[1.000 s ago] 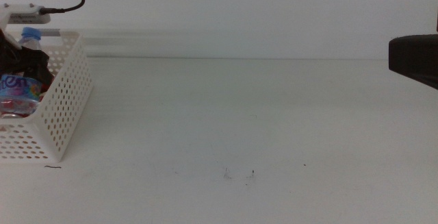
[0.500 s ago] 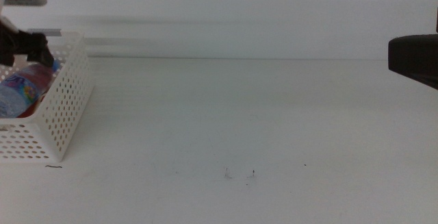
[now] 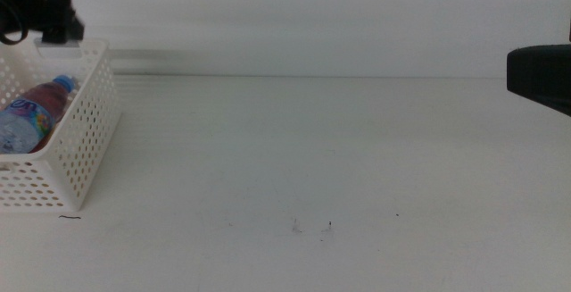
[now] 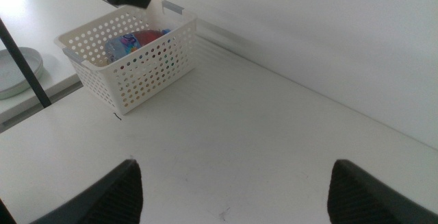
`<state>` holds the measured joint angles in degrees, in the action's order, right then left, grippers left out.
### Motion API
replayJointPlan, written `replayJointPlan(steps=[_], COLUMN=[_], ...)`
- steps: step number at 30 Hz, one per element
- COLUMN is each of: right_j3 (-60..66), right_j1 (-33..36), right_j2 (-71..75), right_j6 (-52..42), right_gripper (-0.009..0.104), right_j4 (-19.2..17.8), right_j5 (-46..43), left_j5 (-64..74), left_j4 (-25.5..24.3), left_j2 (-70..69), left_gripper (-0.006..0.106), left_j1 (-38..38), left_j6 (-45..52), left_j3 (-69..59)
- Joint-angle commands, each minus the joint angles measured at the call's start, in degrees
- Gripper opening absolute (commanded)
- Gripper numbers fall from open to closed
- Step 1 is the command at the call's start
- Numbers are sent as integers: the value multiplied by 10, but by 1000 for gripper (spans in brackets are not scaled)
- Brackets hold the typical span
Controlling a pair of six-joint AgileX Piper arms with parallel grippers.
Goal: Use arms to grab the bottles and put them into the dustbin to the left of the table.
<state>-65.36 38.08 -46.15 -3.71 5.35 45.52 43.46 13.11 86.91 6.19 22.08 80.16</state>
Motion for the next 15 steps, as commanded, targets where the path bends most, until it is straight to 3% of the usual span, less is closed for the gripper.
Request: replayJointPlan(steps=[1,15], right_j3=[-3,-3], right_j1=[-4,-4], right_j2=[1,1], right_j6=[-2,-2], right_gripper=[88,88], right_j4=[-2,-2], right_j5=[-5,-5], left_j5=[-27,-134], left_j4=[8,45], left_j2=[-53,-323], left_gripper=[94,94], left_j1=[-26,-262], left_j6=[5,1], left_j3=[-22,-182])
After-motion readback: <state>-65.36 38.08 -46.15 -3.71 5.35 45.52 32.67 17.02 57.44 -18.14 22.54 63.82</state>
